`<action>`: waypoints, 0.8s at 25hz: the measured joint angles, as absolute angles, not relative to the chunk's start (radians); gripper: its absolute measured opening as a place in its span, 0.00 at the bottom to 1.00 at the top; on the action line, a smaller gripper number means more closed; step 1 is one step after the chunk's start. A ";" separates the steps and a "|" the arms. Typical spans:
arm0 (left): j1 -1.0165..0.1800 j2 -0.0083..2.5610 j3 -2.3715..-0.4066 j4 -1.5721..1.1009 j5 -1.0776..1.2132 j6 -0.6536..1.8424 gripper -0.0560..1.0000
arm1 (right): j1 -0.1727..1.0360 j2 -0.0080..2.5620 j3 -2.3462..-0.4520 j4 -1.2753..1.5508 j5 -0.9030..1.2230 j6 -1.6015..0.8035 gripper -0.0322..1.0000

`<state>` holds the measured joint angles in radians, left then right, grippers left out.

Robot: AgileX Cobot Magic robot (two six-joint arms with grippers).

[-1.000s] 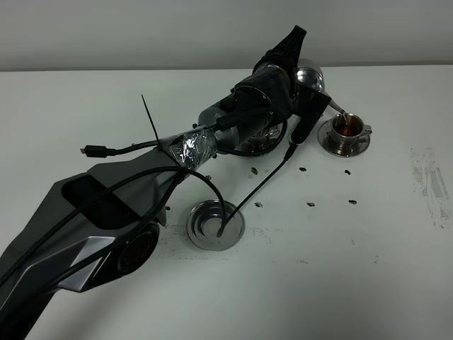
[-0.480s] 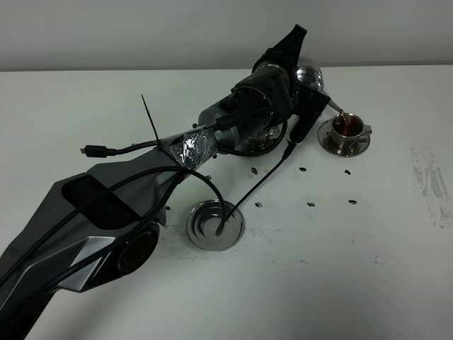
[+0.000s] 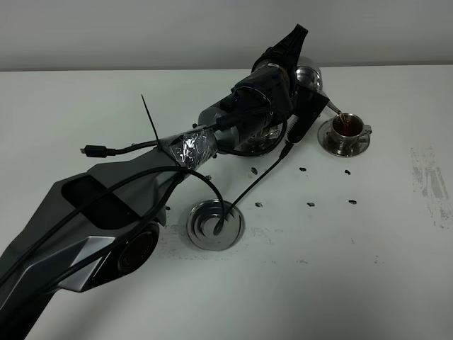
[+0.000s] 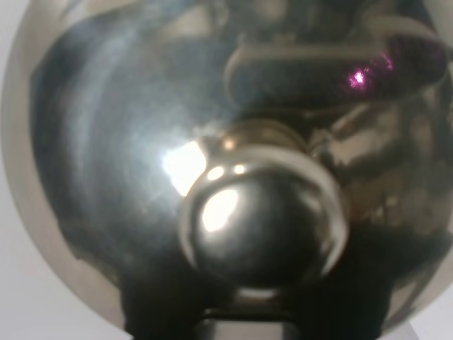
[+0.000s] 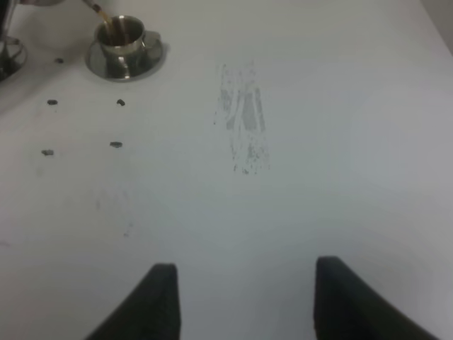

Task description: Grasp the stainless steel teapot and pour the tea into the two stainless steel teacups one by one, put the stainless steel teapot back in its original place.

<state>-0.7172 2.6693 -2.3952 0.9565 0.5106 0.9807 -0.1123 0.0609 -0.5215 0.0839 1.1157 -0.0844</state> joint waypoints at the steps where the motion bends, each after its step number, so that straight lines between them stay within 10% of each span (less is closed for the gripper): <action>1: -0.717 2.669 -2.395 0.957 0.511 0.982 0.21 | -0.112 0.061 -0.522 0.084 1.116 -0.084 0.44; 20: -0.720 2.669 -2.395 0.957 0.488 1.008 0.21 | -0.112 0.061 -0.522 0.084 1.116 -0.084 0.44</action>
<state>-0.7205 2.6693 -2.3952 0.9565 0.4878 1.0083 -0.1123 0.0609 -0.5215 0.0839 1.1157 -0.0844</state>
